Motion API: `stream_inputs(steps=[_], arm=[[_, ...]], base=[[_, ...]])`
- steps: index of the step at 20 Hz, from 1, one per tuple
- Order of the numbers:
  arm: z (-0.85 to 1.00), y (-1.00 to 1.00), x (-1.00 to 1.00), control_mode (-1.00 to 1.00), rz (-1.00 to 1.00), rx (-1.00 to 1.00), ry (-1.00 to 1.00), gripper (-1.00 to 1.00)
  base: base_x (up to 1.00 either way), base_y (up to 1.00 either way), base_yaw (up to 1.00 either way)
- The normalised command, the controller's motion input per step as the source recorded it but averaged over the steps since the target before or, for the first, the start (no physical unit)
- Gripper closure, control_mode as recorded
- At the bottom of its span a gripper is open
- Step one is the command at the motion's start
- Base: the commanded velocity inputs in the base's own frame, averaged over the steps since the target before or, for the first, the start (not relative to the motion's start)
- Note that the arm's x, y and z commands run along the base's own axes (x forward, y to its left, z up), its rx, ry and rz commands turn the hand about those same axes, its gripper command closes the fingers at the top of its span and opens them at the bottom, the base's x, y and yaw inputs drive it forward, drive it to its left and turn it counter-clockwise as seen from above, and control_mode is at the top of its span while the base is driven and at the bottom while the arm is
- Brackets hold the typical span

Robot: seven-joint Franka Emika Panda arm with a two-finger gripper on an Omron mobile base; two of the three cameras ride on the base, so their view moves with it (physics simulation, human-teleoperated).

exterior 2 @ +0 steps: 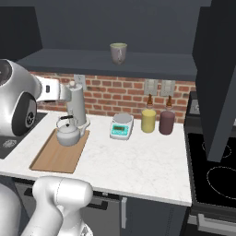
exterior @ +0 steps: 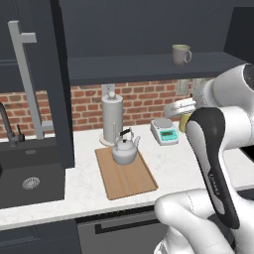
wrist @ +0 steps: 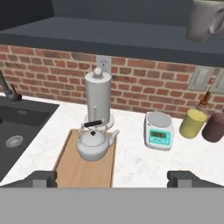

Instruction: Pick the kettle from the counter and place it on the tray. Then pick the mug from the cabinet and place it on the tray. Then close the cabinet doors.

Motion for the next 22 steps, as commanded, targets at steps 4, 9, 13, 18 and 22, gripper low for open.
stream_inputs(steps=[4, 9, 13, 18, 22], arm=[[0.43, -0.44, 0.04, -1.0, 0.0, 0.0, -0.07, -1.0], [0.52, -0.46, 0.02, -1.0, 0.0, 0.03, -0.04, -1.0], [0.47, -0.51, 0.03, -1.0, 0.0, 0.09, 0.0, -1.0], [0.21, -0.51, 0.24, -1.0, 0.0, 0.07, 0.0, -1.0], [0.01, -0.39, 0.48, -1.0, 0.0, 0.03, 0.0, -1.0]], base=[[0.0, 0.0, 0.0], [0.0, 0.0, 0.0], [0.0, 0.0, 0.0], [0.0, 0.0, 0.0], [0.0, 0.0, 0.0]])
